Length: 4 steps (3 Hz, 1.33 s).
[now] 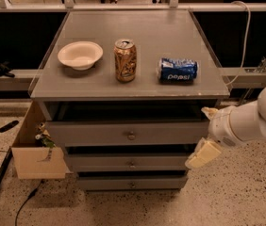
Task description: Open top drawer
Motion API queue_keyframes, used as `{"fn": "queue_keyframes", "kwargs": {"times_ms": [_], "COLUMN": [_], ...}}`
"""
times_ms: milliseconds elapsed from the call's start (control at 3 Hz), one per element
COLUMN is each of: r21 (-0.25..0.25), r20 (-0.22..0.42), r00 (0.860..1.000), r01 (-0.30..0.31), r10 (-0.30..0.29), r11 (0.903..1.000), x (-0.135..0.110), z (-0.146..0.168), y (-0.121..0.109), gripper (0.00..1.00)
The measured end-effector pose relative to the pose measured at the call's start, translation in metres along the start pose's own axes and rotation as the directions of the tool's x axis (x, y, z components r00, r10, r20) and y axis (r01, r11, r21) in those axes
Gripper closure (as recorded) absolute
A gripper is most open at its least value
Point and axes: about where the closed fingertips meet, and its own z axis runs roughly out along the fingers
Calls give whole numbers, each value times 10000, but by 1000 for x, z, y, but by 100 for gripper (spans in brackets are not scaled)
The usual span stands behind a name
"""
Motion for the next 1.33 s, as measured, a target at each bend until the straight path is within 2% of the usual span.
{"fn": "queue_keyframes", "kwargs": {"times_ms": [333,667,1000,1333], "r21": [-291,-676,-824,-957], "r20": [-72,-217,-255,-249], "r00": [9999,9988,9975,9973], "r01": [95,434,638,668], "r10": [-97,-450,-661,-695], "r11": [9995,9968,9946,9932], "x": [-3,-17,-26,-24], "z": [26,65,84,102], "y": [-7,-22,-33,-41], "gripper": [0,0,0,0]}}
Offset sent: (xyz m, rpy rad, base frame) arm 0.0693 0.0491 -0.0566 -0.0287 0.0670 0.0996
